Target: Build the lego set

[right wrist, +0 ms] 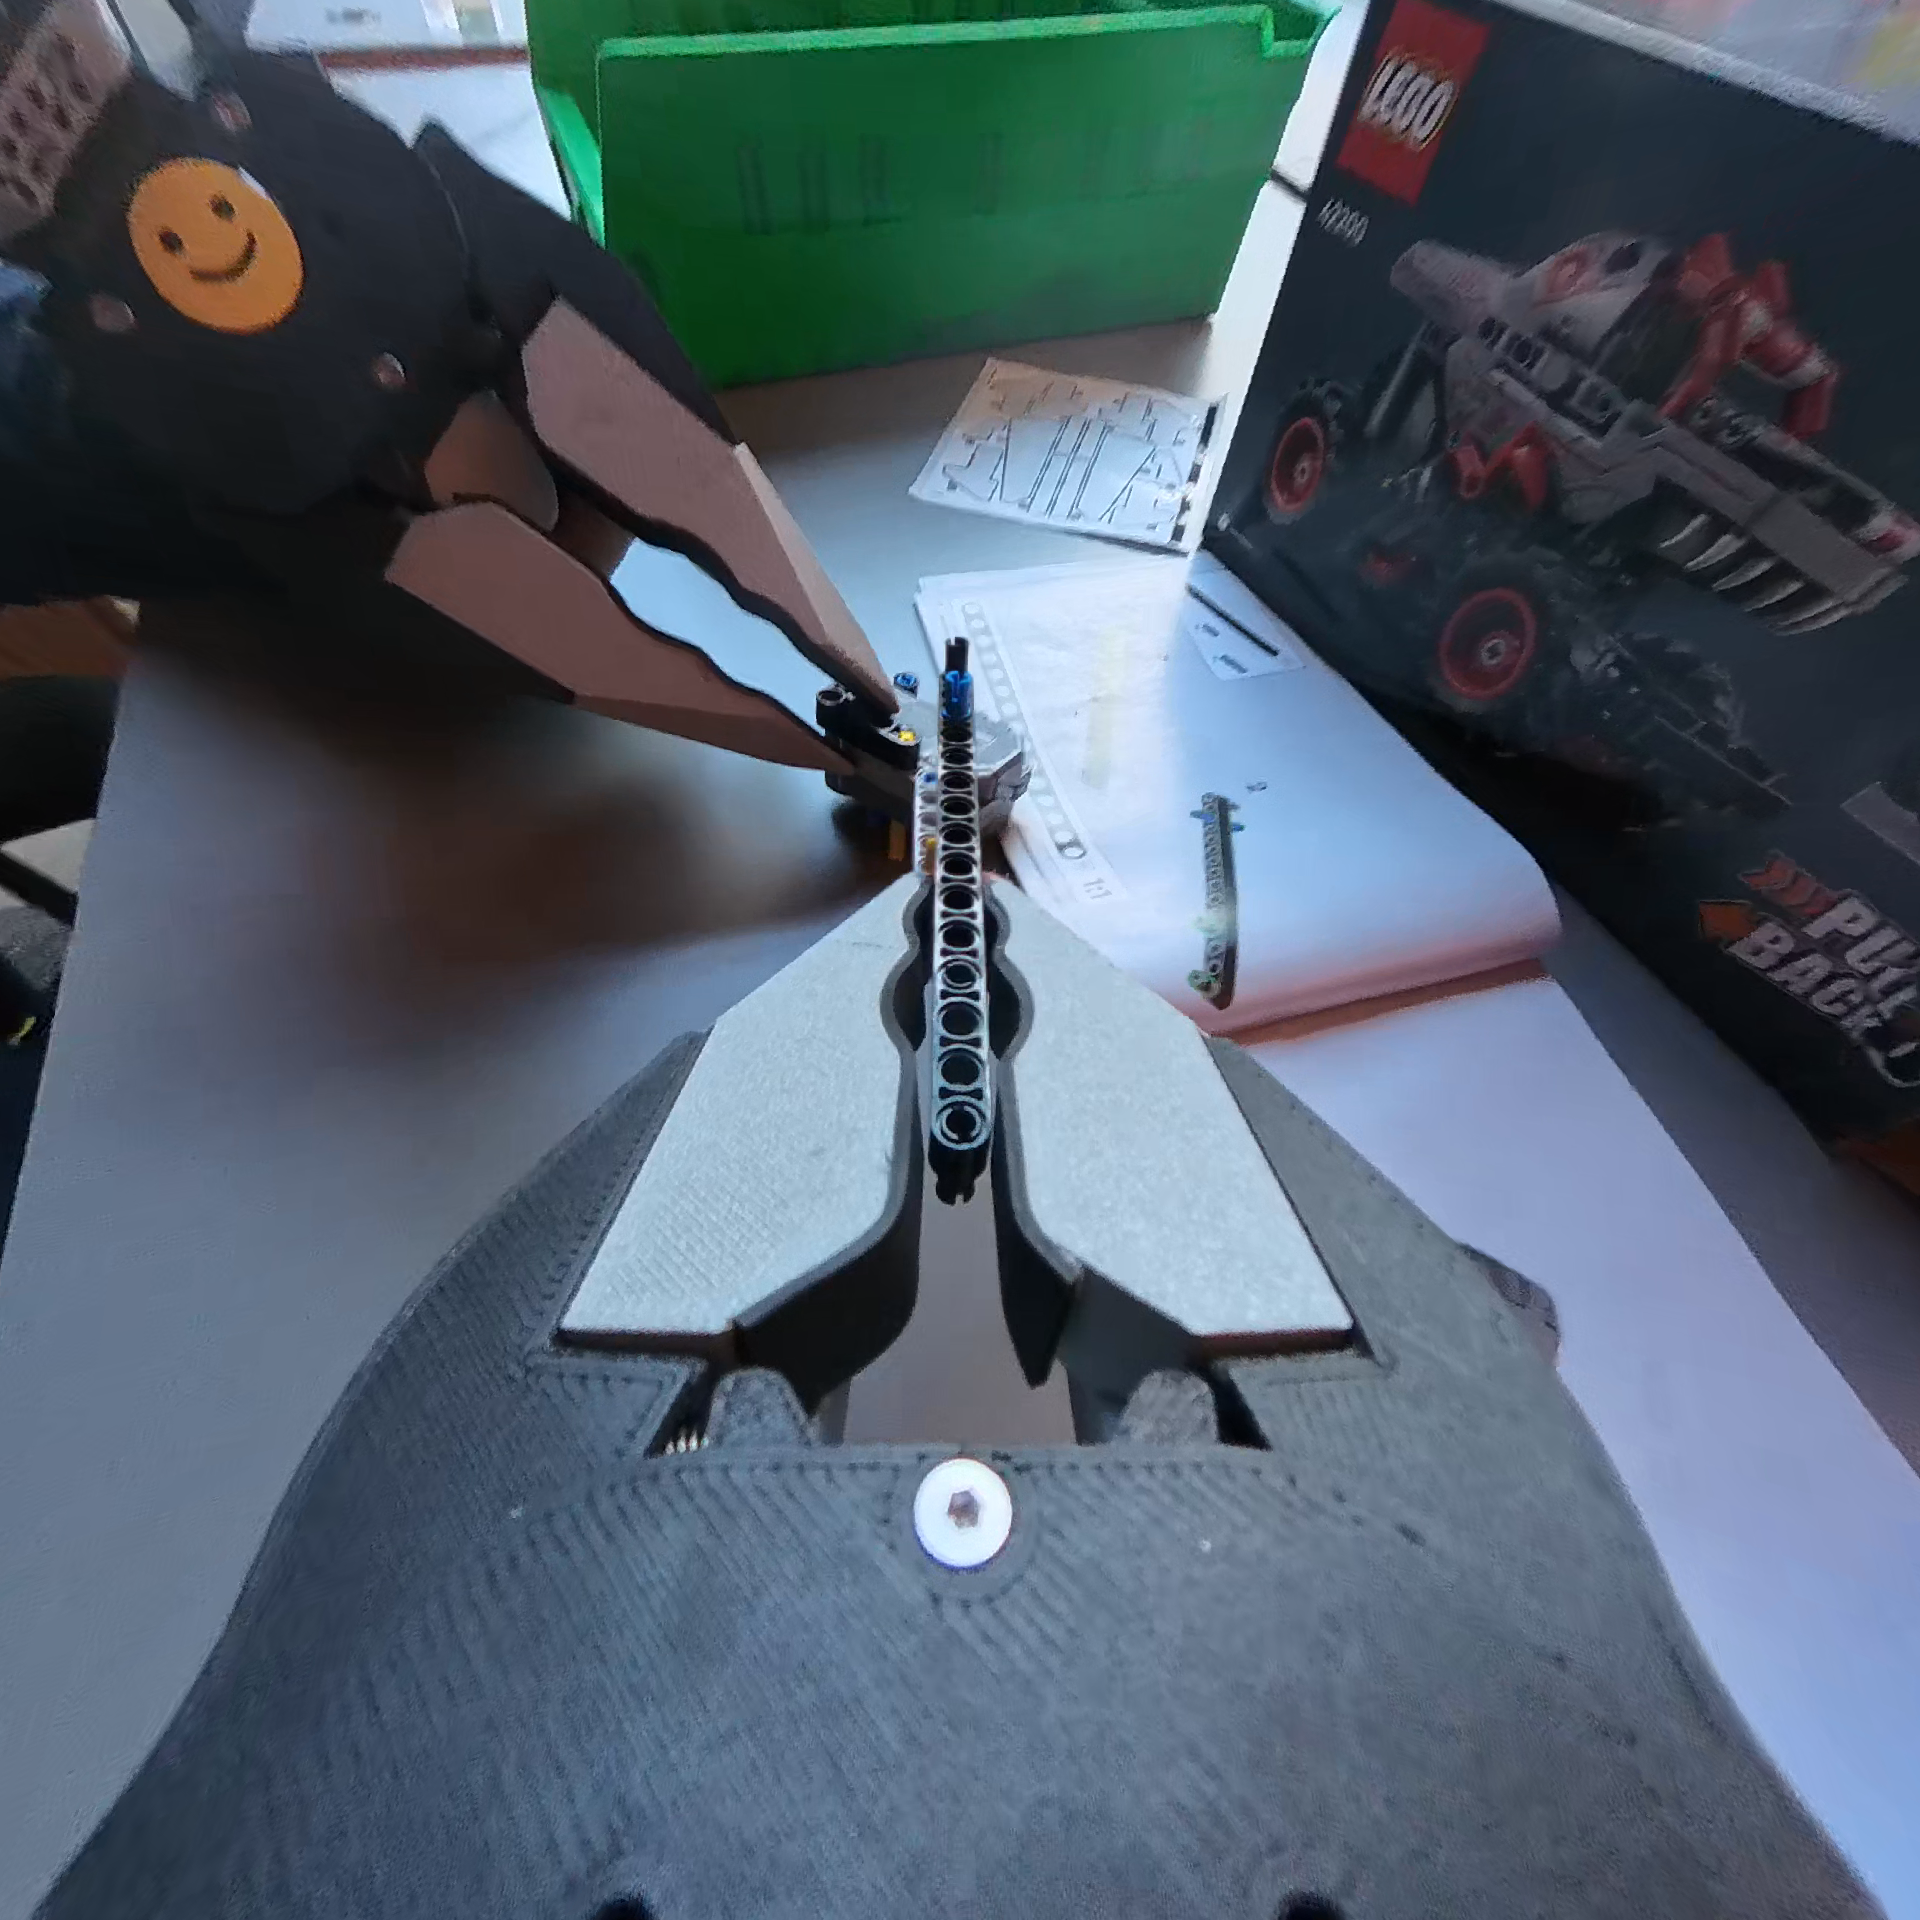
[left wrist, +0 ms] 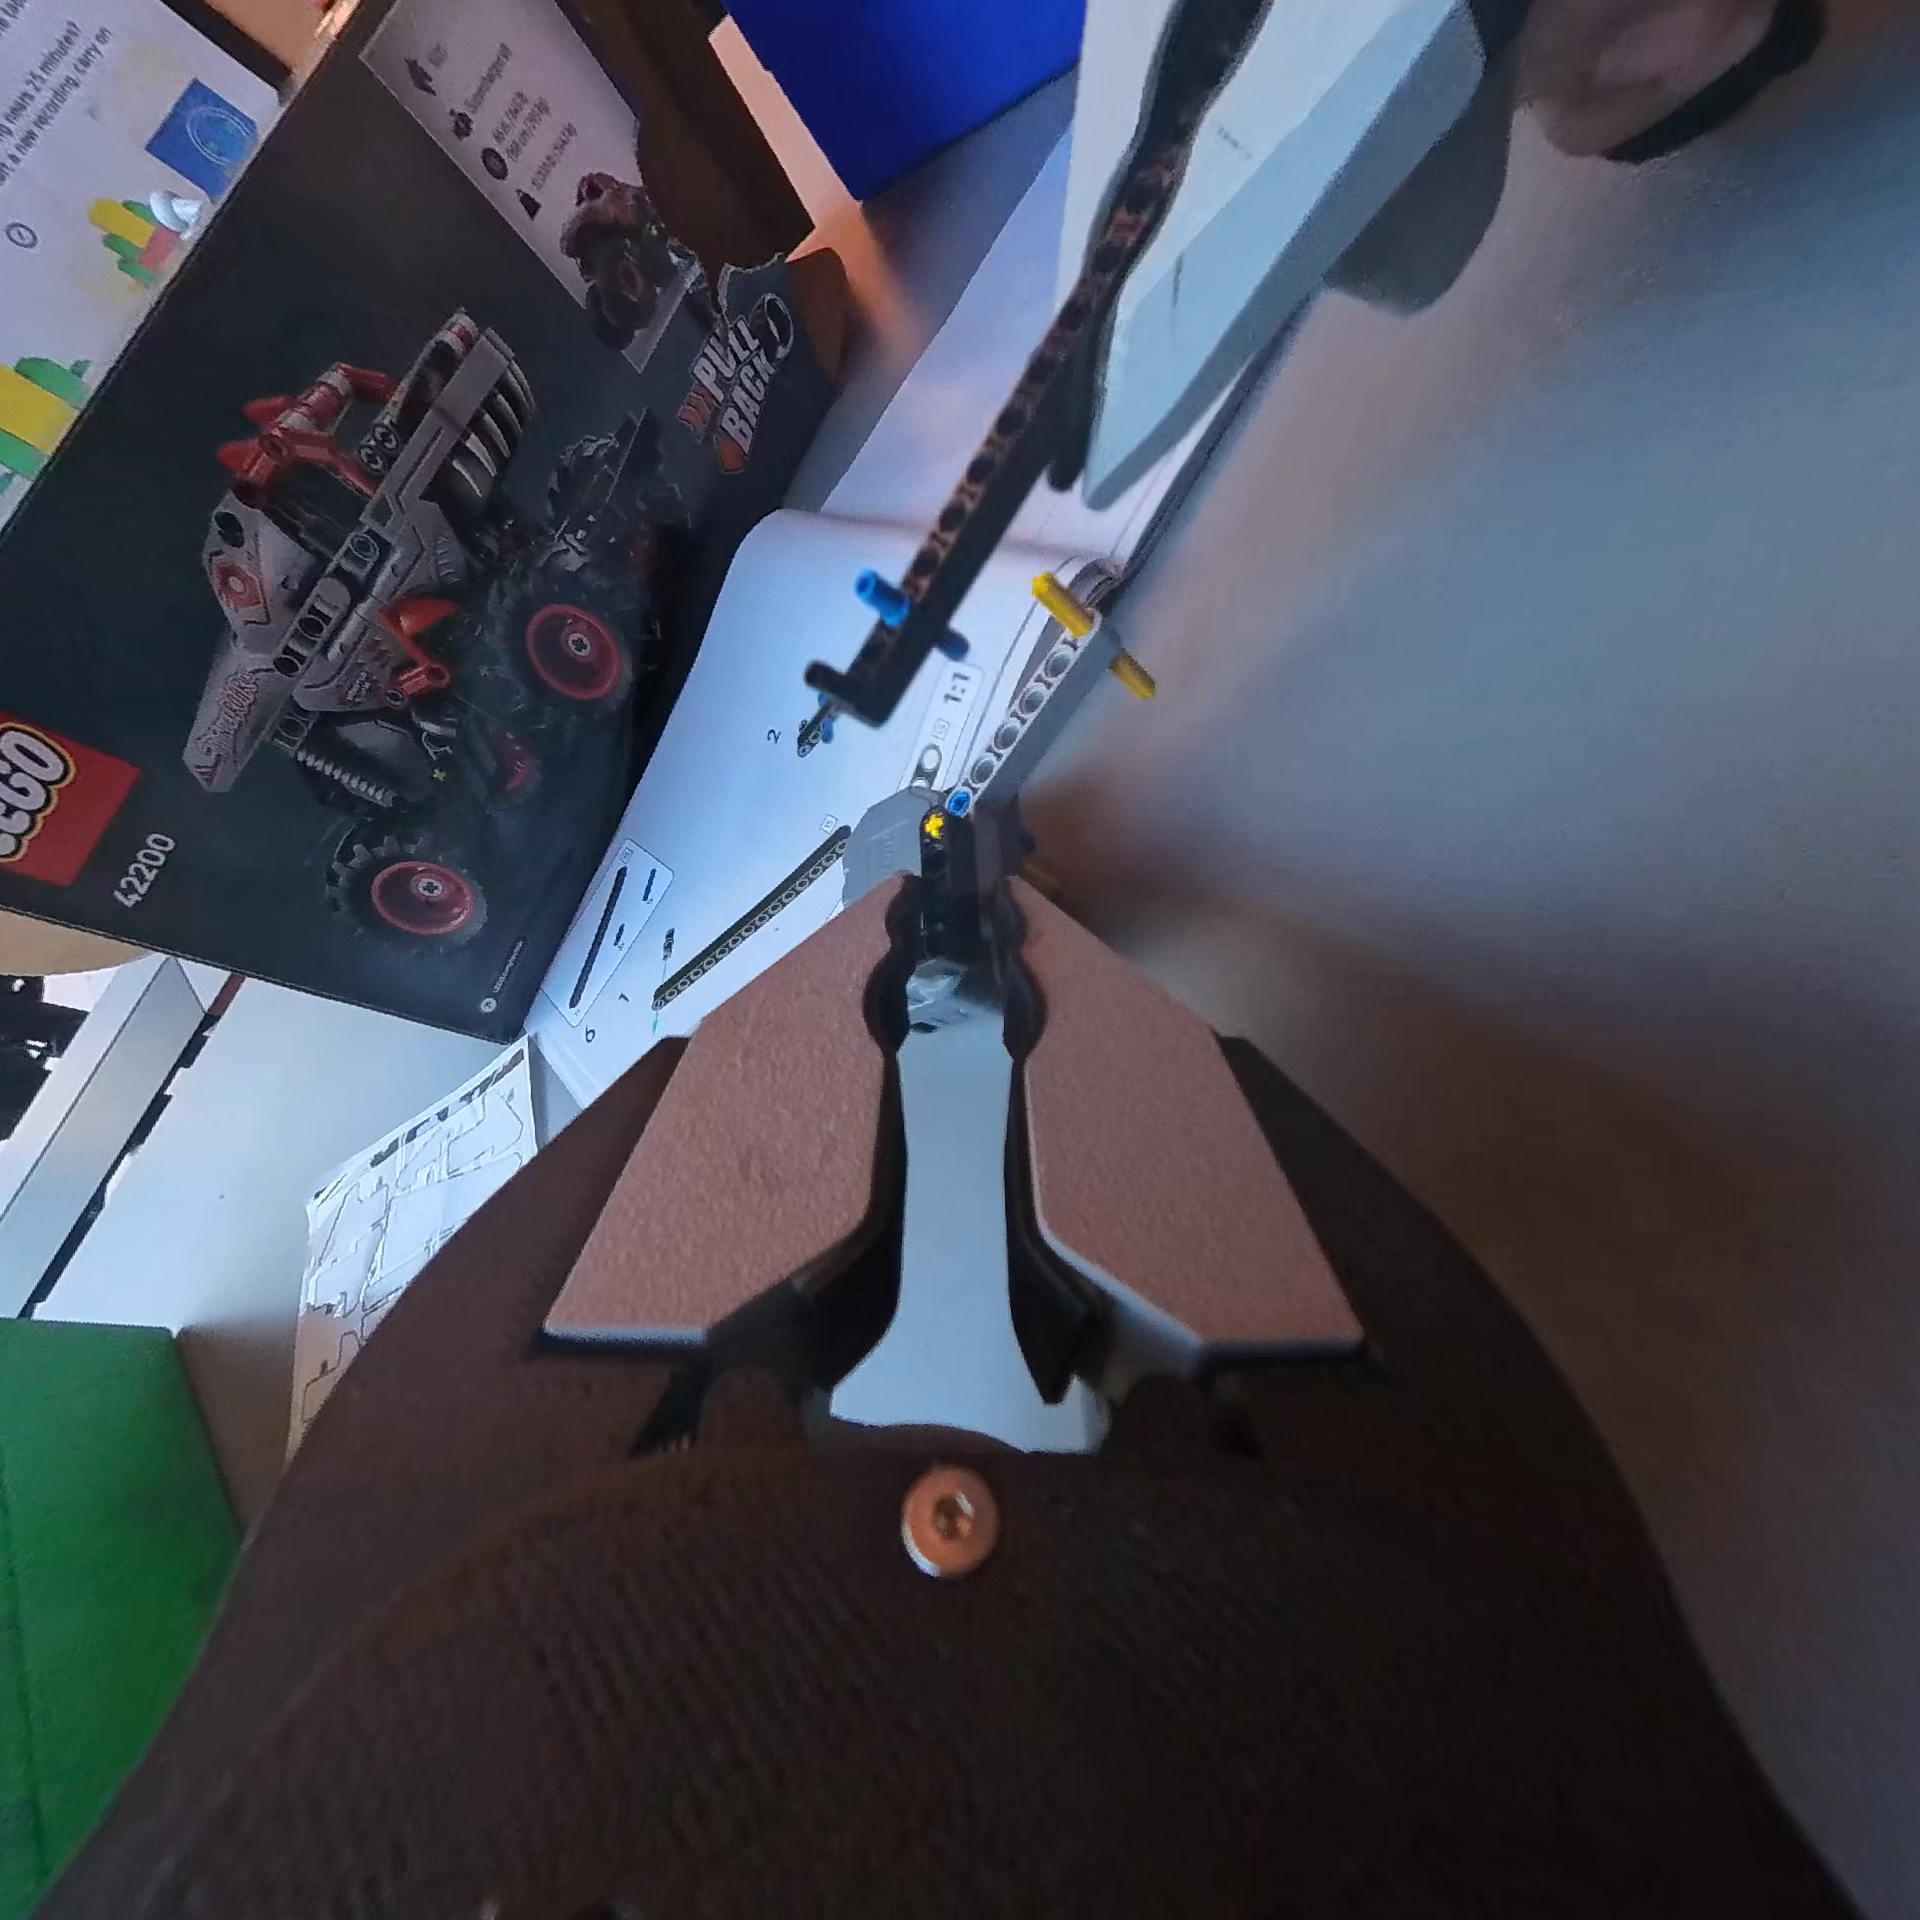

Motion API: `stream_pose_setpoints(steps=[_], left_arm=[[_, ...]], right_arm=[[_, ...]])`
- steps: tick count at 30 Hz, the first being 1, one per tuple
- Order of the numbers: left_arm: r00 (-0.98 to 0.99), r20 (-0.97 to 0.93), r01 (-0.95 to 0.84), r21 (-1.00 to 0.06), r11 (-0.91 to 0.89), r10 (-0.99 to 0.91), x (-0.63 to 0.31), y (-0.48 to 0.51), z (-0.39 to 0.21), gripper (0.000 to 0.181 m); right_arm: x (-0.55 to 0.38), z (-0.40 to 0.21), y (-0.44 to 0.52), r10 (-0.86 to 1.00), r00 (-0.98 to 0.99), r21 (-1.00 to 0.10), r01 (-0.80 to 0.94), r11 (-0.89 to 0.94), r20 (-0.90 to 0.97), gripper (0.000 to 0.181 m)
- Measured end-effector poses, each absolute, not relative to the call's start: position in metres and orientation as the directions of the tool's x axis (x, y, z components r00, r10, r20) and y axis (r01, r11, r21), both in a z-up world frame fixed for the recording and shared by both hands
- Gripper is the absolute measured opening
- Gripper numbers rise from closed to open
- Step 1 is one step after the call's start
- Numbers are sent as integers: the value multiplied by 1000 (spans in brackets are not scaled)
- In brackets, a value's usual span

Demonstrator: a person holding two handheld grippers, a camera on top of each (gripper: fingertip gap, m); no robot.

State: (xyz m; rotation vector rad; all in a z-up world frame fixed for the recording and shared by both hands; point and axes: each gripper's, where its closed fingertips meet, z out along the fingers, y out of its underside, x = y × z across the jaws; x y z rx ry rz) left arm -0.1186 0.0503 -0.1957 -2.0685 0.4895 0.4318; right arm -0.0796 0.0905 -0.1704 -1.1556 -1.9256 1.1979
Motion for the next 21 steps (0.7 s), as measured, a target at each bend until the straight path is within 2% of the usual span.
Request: stream_pose_setpoints(steps=[6,11,21], left_arm=[[858,-486,-499,-716,-487,-164,-122,49,-196,11],[853,-496,-507,-712,-485,-163,-122,49,-196,11],[847,-507,-514,-709,-482,-159,-123,50,-195,12]], right_arm=[[-75,-138,128,938,-329,-943,265,200,107,4],[-61,-103,171,977,-203,-981,165,101,67,4],[-54,-91,180,981,-193,-990,127,54,28,4]])
